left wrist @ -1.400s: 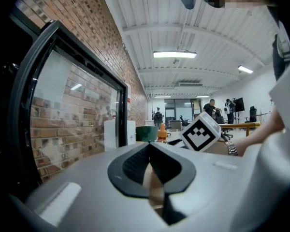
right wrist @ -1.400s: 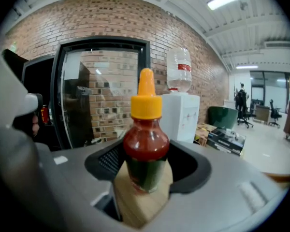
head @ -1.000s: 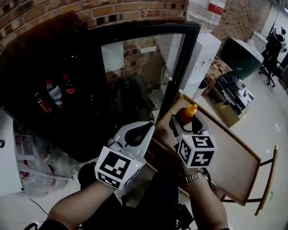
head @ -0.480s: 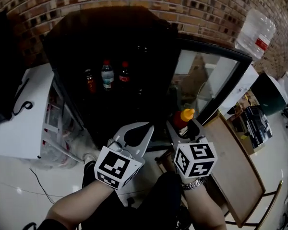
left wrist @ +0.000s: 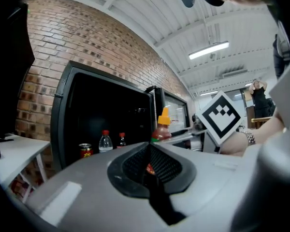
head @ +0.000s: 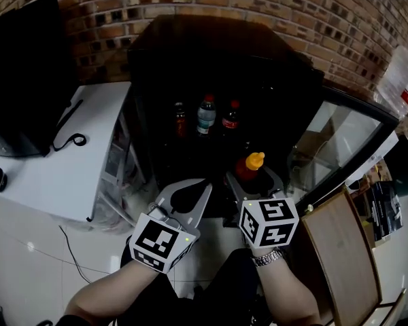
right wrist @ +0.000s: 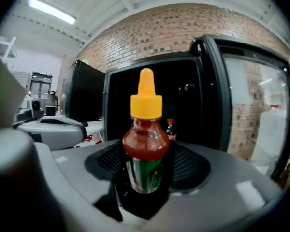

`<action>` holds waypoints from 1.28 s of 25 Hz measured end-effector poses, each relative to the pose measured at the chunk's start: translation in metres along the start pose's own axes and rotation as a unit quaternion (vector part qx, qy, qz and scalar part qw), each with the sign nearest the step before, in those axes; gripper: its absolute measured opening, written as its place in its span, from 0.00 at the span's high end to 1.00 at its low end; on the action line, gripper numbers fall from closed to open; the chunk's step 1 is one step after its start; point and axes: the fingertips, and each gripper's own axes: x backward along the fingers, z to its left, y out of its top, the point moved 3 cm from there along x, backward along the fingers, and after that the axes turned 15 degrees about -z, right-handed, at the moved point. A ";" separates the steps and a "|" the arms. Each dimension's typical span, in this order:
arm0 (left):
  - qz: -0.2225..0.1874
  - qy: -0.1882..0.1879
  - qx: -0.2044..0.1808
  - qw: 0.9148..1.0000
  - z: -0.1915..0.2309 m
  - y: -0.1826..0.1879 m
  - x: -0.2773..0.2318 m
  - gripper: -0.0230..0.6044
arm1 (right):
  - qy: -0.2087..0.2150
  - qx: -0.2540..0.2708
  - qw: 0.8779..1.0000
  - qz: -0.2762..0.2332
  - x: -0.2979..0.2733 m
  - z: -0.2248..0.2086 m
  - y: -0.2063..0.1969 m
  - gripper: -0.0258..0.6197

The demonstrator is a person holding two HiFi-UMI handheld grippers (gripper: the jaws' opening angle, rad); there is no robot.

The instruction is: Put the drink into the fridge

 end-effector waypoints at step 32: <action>0.013 -0.004 -0.015 1.000 0.125 -0.021 -0.054 0.96 | 0.024 -0.007 0.998 0.065 -0.185 0.003 -0.059 0.54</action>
